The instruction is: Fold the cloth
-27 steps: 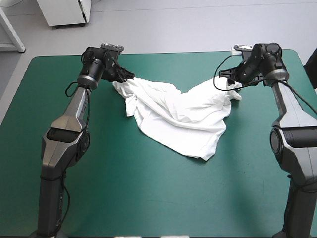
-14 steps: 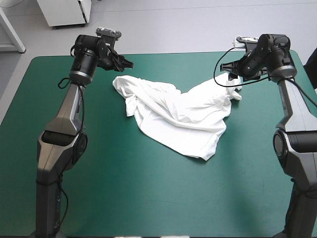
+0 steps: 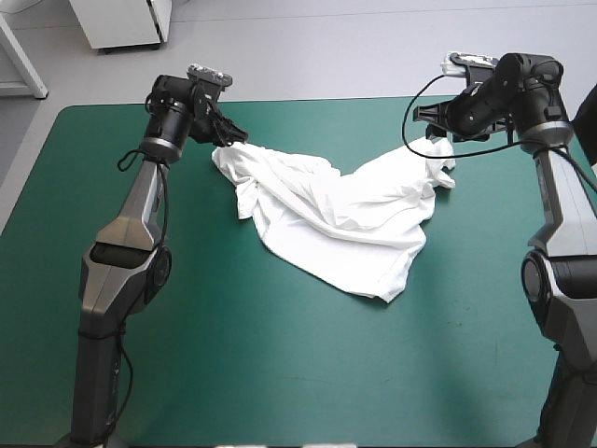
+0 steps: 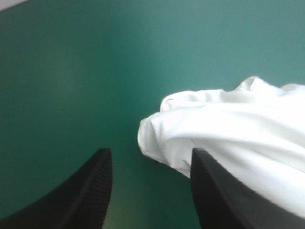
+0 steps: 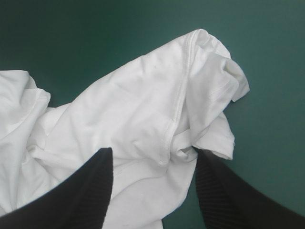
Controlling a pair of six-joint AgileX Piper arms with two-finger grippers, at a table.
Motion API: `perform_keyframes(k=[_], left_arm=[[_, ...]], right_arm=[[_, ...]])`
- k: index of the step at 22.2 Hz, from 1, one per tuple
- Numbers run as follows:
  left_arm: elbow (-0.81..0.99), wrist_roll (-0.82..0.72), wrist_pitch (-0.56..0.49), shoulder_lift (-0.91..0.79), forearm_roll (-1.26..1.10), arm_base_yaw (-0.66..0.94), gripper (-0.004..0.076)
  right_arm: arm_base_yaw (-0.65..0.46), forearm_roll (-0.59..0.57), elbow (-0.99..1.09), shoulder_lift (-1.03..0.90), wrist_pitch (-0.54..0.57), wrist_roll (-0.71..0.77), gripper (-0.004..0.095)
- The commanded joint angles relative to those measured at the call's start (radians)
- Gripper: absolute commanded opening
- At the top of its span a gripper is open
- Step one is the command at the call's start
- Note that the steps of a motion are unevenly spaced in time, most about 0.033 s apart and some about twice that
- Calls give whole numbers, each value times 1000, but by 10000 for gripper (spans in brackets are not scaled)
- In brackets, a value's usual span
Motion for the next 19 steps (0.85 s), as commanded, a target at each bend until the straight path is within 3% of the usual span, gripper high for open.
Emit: perform_keyframes(k=[1, 16, 19], left_arm=[[-26, -21, 27, -38, -5, 22, 375], [-26, 9, -103, 86, -92, 54, 342], [-26, 18, -123, 98, -92, 52, 171]], right_arm=[[-7, 33, -31, -68, 1, -1, 496], [-7, 25, -31, -60, -3, -1, 495], [-7, 25, -29, -60, 0, -1, 495]])
